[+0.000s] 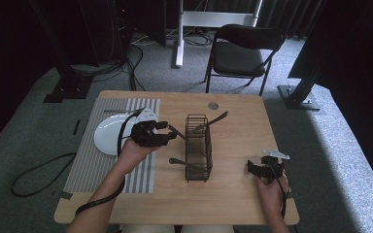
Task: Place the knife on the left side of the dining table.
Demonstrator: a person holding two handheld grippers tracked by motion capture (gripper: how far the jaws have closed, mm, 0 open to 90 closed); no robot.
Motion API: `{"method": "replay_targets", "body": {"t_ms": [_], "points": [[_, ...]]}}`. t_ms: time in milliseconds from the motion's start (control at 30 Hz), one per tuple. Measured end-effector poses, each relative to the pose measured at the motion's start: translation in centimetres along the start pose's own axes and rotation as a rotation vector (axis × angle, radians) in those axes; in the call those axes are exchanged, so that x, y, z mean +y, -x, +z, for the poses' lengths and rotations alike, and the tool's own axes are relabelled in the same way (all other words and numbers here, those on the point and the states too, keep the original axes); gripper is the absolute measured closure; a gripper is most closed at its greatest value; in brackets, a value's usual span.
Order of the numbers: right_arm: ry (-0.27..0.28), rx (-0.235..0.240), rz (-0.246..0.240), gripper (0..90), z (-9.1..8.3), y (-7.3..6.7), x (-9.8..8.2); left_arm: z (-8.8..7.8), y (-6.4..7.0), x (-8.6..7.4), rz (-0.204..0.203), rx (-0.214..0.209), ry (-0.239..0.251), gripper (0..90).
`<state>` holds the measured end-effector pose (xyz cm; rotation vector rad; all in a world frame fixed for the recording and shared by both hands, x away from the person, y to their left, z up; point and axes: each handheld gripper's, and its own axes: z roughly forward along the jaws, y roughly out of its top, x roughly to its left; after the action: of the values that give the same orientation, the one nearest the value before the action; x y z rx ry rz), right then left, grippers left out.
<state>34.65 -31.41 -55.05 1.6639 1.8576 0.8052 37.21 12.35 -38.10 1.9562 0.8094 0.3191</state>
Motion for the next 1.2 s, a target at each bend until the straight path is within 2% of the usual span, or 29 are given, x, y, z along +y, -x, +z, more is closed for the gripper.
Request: {"method": "replay_targets", "body": {"t_ms": [167, 233, 367, 533, 600, 733, 1000, 1200], "points": [[0.000, 0.000, 0.000, 12.1, 0.0, 0.0, 0.0, -0.1, 0.0, 0.0, -0.029, -0.002, 0.021, 62.2], [0.000, 0.000, 0.000, 12.1, 0.0, 0.0, 0.0, 0.0, 0.0, 0.0, -0.051, -0.025, 0.018, 67.3], [0.000, -0.001, 0.000, 12.1, 0.0, 0.0, 0.0, 0.2, 0.2, -0.2, -0.038, -0.007, 0.006, 70.5], [0.000, -0.001, 0.001, 12.2, 0.0, 0.0, 0.0, 0.0, 0.6, -0.3, -0.053, -0.027, 0.036, 77.1], [0.000, -0.001, 0.001, 12.2, 0.0, 0.0, 0.0, 0.1, 0.9, -0.1, -0.040, -0.048, 0.045, 78.3], [0.001, -0.001, 0.000, 12.2, 0.0, 0.0, 0.0, 0.3, 1.4, 0.3, -0.046, -0.117, 0.066, 82.3], [0.000, -0.001, 0.000, 12.2, 0.0, 0.0, 0.0, 1.5, 2.6, 1.4, 0.020, -0.123, 0.124, 83.2], [0.000, -0.001, 0.000, 12.2, 0.0, 0.0, 0.0, 2.4, 3.0, 1.9, 0.037, -0.127, 0.155, 83.3]]}}
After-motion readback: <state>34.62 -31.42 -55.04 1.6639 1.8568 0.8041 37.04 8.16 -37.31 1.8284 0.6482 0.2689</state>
